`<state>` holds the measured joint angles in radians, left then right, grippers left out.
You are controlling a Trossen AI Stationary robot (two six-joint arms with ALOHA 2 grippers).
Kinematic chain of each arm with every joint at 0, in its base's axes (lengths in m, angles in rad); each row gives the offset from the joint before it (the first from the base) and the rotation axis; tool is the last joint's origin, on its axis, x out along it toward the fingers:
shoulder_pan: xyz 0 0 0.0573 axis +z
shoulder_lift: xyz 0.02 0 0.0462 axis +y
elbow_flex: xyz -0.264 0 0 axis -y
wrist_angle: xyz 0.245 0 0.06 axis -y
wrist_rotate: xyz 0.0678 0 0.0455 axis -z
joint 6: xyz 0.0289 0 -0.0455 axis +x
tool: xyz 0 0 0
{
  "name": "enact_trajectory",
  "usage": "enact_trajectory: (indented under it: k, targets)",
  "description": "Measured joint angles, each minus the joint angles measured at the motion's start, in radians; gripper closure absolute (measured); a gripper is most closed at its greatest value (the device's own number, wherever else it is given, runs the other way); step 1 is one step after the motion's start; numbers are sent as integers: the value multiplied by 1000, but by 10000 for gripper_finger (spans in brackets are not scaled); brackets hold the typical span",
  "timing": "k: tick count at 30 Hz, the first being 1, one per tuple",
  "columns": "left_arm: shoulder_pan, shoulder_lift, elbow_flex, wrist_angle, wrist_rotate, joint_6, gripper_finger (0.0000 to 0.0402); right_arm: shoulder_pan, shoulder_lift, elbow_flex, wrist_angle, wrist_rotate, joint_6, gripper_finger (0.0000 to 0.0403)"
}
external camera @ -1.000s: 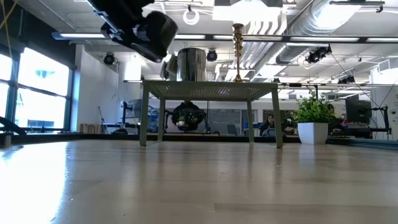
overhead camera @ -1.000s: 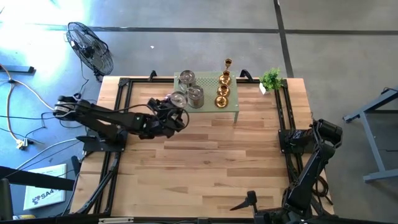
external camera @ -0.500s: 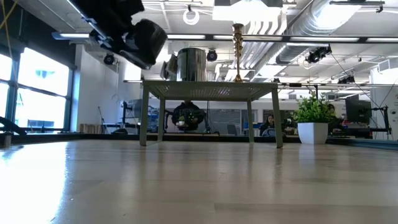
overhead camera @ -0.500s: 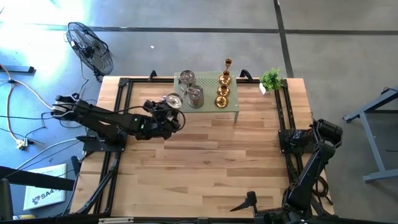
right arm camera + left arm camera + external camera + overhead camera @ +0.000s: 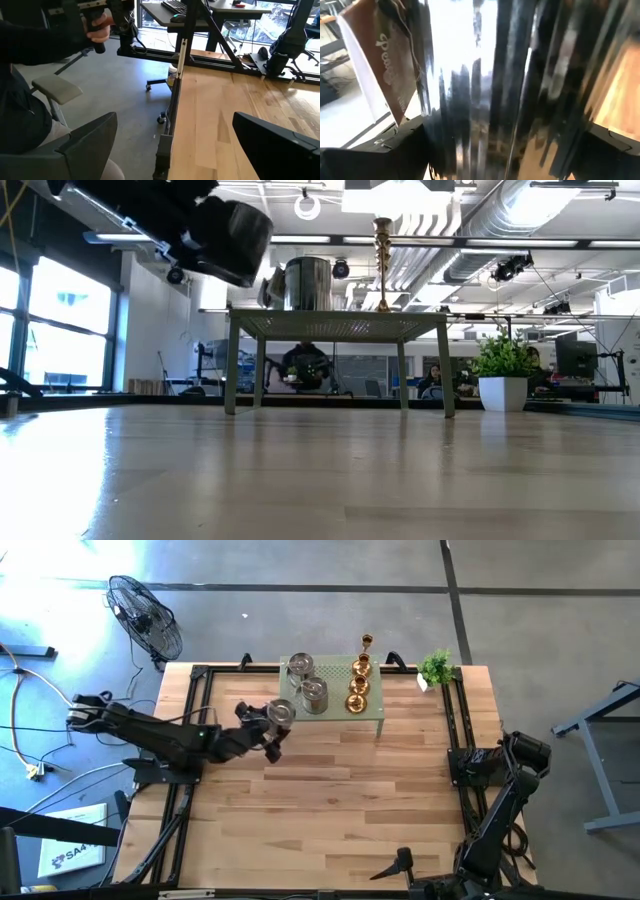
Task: Pick & Place candle stick holders
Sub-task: Put the silver scented candle on the shelf
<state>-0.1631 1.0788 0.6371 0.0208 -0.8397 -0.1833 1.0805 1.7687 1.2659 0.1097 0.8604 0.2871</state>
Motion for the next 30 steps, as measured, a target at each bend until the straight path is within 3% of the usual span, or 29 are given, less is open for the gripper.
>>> enact_trajectory:
  k: [4,9,14,22,30]
  targets:
    - [25,-83,-58,81,82,22,46,-1,0,0,0,1,-4,12]
    - [136,-141,-147,233,338,21,46,-8,0,0,0,-1,-4,12]
    - [238,-138,-210,379,484,-1,46,-14,-1,0,0,-4,-9,12]
    - [262,-108,-228,426,492,50,46,-27,-1,0,0,-7,-30,12]
    - [261,13,-226,546,460,73,46,-29,-1,0,0,-12,-25,12]
